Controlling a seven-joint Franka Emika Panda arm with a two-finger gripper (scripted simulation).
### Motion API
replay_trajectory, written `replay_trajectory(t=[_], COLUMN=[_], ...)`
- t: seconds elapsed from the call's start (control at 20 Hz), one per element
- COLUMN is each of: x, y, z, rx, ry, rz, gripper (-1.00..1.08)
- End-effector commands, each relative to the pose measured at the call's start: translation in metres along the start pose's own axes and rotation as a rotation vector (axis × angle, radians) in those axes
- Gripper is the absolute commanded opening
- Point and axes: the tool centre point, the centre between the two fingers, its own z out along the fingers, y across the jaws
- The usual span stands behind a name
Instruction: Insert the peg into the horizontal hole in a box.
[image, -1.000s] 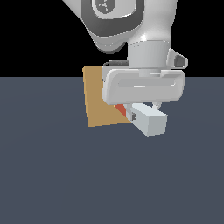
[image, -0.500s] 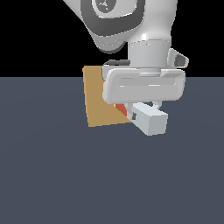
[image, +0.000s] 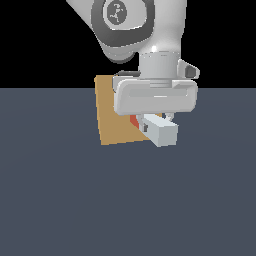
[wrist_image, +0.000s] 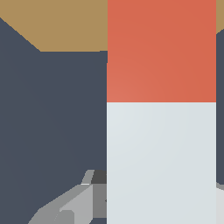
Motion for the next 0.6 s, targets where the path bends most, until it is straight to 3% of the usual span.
replay_trajectory(t=[0.0, 0.3, 0.55], x=[0.023, 0.068, 0.083], y=[0.001, 0.002, 0.002], z=[-0.003, -0.004, -0.005], rx=[-0.006, -0.008, -0.008], ry=[-0.001, -0.001, -0.002], rz=[-0.002, -0.002, -0.002], gripper=[-1.0, -1.0, -1.0])
